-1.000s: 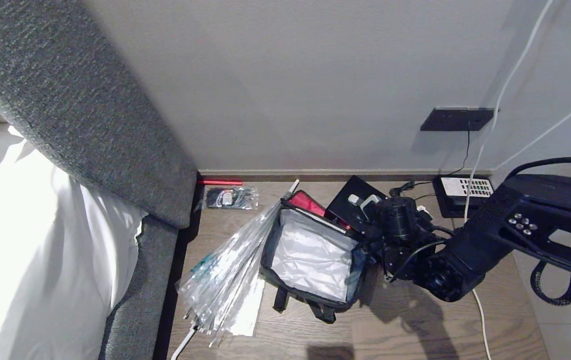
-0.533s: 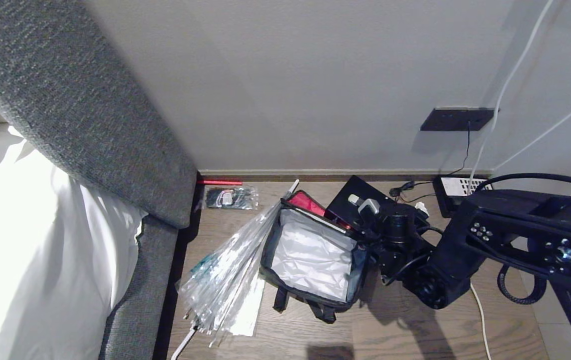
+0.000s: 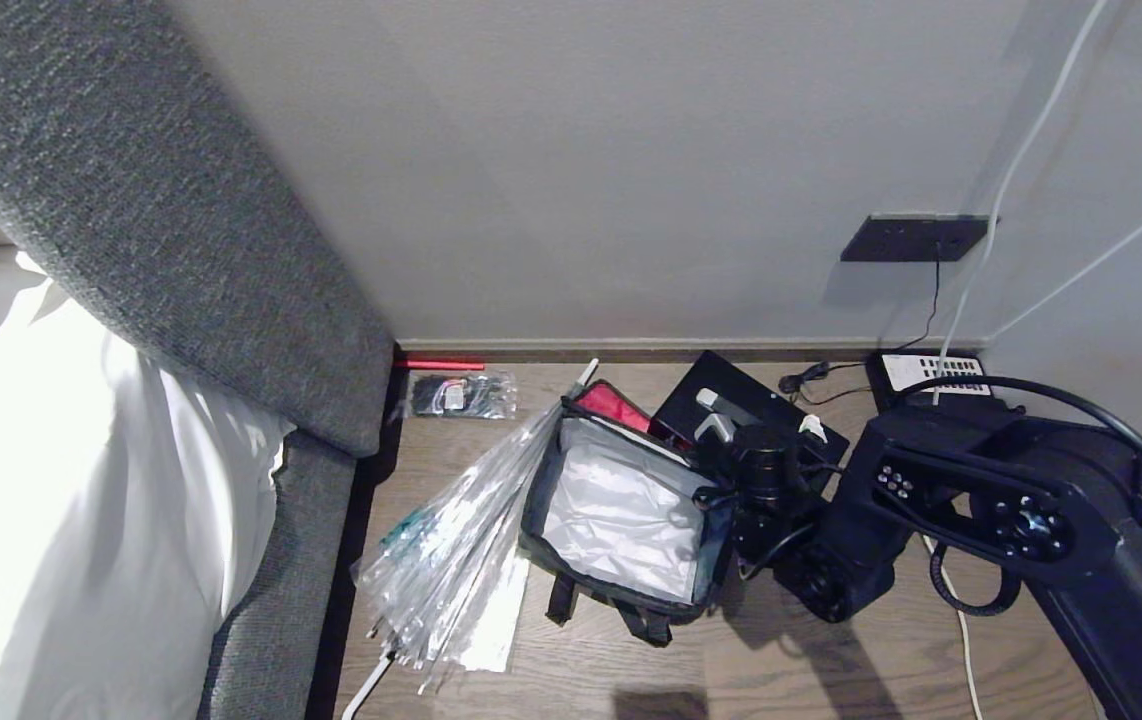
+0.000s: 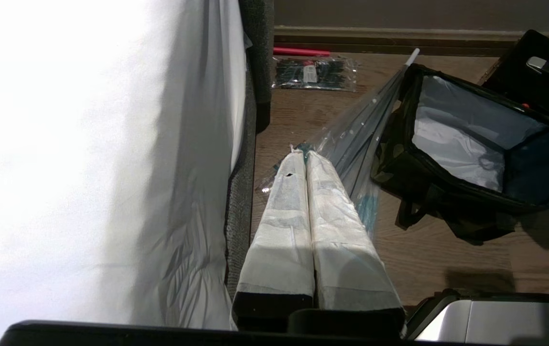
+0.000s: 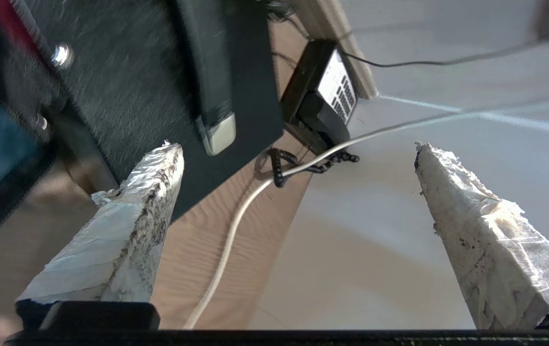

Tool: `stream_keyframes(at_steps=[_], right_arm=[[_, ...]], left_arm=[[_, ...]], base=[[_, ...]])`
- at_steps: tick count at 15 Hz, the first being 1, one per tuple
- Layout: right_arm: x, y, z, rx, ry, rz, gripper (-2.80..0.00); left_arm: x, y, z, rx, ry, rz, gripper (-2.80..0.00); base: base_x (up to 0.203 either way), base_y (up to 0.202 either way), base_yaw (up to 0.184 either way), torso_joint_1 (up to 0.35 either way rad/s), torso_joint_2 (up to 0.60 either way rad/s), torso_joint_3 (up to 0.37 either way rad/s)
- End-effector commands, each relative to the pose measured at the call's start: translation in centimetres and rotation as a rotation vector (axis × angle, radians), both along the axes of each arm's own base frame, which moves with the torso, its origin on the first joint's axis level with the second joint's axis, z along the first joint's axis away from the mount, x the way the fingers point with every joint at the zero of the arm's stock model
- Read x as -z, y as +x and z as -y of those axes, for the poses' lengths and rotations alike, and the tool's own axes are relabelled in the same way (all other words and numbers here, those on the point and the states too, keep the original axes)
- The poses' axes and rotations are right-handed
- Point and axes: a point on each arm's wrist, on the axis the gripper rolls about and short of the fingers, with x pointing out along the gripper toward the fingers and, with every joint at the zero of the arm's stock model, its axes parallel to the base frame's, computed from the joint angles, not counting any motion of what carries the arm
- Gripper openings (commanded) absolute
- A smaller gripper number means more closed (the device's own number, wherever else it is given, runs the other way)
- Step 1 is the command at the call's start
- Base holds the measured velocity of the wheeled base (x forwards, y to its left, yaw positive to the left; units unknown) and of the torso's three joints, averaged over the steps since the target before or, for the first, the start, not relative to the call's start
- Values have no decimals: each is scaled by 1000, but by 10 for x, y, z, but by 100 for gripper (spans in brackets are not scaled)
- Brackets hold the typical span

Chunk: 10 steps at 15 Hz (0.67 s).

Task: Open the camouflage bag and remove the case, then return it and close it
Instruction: Grip the handle again

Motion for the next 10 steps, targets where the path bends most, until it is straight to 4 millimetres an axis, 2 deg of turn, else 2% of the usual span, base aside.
stream_keyframes(at_steps=[1,3,6,10], right_arm=[[8,3,-1,-4,-66,-37,0],[12,8,-2,-16,-78,-18,0],[-2,22,-3,-4,-74,36,0],[-8,35,0,18,-83,64,0]], left_arm=[[0,0,0,0,0,2,-280],[0,0,0,1,0,2,-280],[0,0,0,1,0,2,-280],[0,0,0,0,0,1,-280]], base=[[0,0,0,0,0,0],[0,0,0,0,0,0],[0,0,0,0,0,0],[0,0,0,0,0,0]])
